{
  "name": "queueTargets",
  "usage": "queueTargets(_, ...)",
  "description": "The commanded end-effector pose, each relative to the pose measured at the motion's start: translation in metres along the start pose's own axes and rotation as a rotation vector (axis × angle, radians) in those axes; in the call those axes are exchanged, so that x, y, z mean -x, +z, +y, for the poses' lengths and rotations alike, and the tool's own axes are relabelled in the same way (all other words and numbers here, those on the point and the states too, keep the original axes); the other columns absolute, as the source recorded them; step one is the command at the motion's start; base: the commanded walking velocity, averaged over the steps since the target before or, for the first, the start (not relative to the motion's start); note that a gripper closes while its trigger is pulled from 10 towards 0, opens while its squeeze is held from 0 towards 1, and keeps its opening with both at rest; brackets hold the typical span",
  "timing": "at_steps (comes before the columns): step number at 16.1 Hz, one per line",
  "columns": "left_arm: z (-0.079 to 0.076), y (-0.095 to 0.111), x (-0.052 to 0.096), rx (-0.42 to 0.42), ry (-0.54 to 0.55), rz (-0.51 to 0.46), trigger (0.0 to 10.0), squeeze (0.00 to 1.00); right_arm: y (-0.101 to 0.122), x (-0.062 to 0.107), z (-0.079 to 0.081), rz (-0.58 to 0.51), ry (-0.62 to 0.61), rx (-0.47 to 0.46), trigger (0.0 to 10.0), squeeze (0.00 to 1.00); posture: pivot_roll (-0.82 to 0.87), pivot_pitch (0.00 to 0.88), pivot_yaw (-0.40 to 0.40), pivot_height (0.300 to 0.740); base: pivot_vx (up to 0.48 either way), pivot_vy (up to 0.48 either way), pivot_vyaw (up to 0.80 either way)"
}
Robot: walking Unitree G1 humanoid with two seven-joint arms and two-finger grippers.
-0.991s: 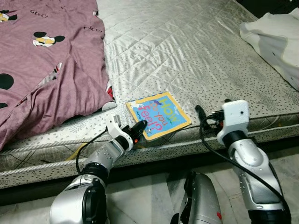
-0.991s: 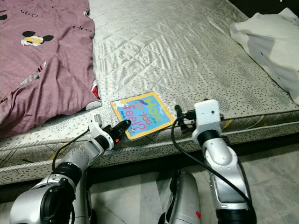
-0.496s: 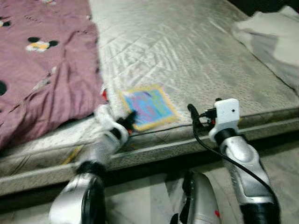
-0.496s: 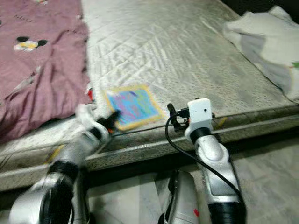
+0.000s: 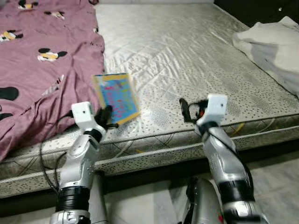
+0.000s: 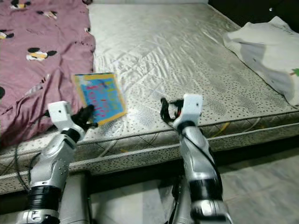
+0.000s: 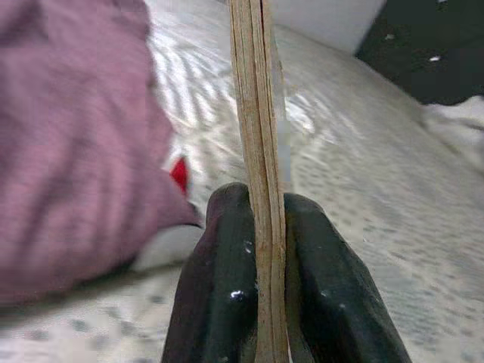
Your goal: Clean up the room
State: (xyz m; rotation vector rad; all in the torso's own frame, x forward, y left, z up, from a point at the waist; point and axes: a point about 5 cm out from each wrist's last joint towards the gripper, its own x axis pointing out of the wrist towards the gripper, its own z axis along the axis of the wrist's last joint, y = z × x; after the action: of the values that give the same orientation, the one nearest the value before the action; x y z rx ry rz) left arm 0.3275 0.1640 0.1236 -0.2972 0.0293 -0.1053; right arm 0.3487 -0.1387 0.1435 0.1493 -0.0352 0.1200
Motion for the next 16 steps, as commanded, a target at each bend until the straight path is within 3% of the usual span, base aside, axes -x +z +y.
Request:
queueTargets(1, 0.005, 0.014, 0.002, -0.068, 0.046, -0.06, 5.6, 0.0, 0.002, -0.002, 0.001, -0.024, -0.007, -0.02, 10.0, 0.0, 0.01, 0.0, -0.03, 0.478, 0.0, 0.0, 0.0)
queueTargets(2, 0.009, 0.024, 0.001, -0.119, 0.096, -0.114, 10.0, 0.0, 0.006, -0.004, 0.004, -0.065, 0.004, -0.01, 10.0, 0.0, 0.01, 0.0, -0.021, 0.486, 0.0, 0.0, 0.0)
queueTargets(8, 0.029, 0.036, 0.016, -0.189, 0.193, -0.173, 10.0, 0.0, 0.017, -0.005, 0.01, -0.148, 0.016, -0.038, 10.0, 0.0, -0.02, 0.0, 0.026, 0.561, 0.0, 0.0, 0.0)
queueTargets(9, 0.028, 0.036, 0.016, -0.224, 0.192, -0.176, 10.0, 0.0, 0.018, -0.005, 0.008, -0.159, -0.002, -0.042, 10.0, 0.0, -0.03, 0.0, 0.03, 0.576, 0.0, 0.0, 0.0)
queueTargets(12, 0.022, 0.036, 0.013, -0.226, 0.181, -0.185, 10.0, 0.0, 0.015, 0.0, 0.005, -0.164, -0.031, -0.055, 10.0, 0.0, -0.04, 0.0, 0.041, 0.606, 0.0, 0.0, 0.0)
queueTargets(14, 0.011, 0.041, 0.011, -0.312, 0.152, -0.206, 10.0, 0.0, 0.018, 0.004, 0.001, -0.174, -0.05, -0.061, 10.0, 0.0, -0.04, 0.0, 0.047, 0.631, 0.0, 0.0, 0.0)
queueTargets(16, 0.008, 0.04, 0.013, -0.334, 0.155, -0.2, 10.0, 0.0, 0.012, 0.008, -0.002, -0.159, -0.067, -0.064, 10.0, 0.0, -0.03, 0.0, 0.05, 0.651, 0.0, 0.0, 0.0)
